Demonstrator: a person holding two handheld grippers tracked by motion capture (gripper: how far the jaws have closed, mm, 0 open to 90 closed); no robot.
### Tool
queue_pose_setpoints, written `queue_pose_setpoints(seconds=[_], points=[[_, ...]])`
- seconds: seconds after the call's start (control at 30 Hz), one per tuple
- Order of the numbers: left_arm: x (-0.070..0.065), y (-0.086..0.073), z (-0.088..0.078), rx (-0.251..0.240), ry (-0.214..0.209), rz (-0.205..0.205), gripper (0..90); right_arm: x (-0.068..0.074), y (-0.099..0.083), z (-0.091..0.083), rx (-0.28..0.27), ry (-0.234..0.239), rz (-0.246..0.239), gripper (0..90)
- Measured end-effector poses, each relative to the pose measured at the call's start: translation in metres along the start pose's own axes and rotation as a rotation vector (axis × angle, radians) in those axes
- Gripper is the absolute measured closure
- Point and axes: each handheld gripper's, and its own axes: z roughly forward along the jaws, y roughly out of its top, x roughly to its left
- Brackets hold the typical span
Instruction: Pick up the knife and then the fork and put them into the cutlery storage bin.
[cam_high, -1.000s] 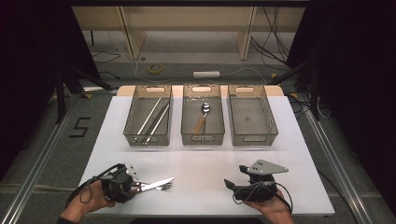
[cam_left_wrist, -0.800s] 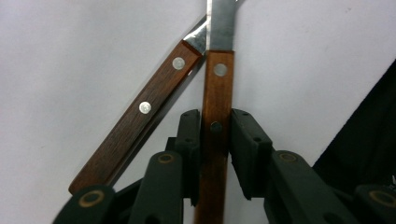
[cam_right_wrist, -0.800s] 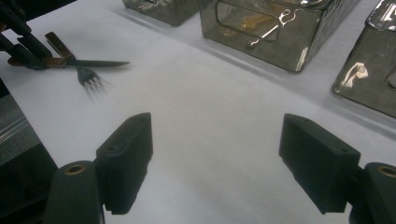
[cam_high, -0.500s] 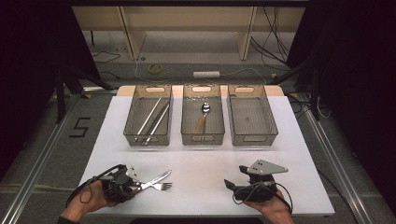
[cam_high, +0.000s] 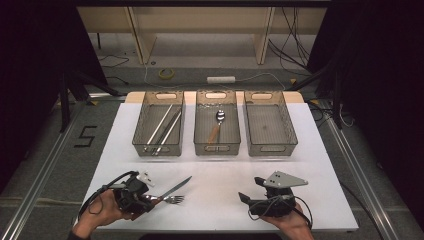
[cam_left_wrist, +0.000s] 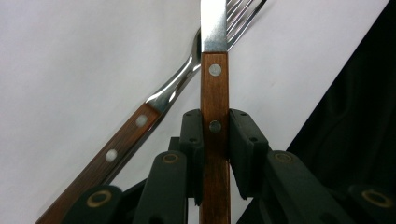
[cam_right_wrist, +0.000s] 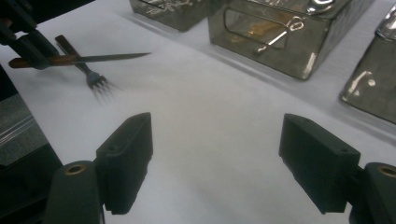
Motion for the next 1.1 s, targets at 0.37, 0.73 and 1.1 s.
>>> queue_pose_setpoints(seconds=[0.37,0.73,1.1], points=[[-0.021,0.05,0.003,0.008,-0.07,0.081,75.8,0.027,0.01,0.004,-0.028,0.057,-0.146,27.0],[-0.044,0.095,0.01,0.032,-0.117,0.174,75.8,0.059,0.021,0.019,0.003,0.136,-0.33,27.0],[-0.055,0.119,0.023,0.077,-0.144,0.22,75.8,0.077,0.02,0.042,0.072,0.102,-0.536,33.6]])
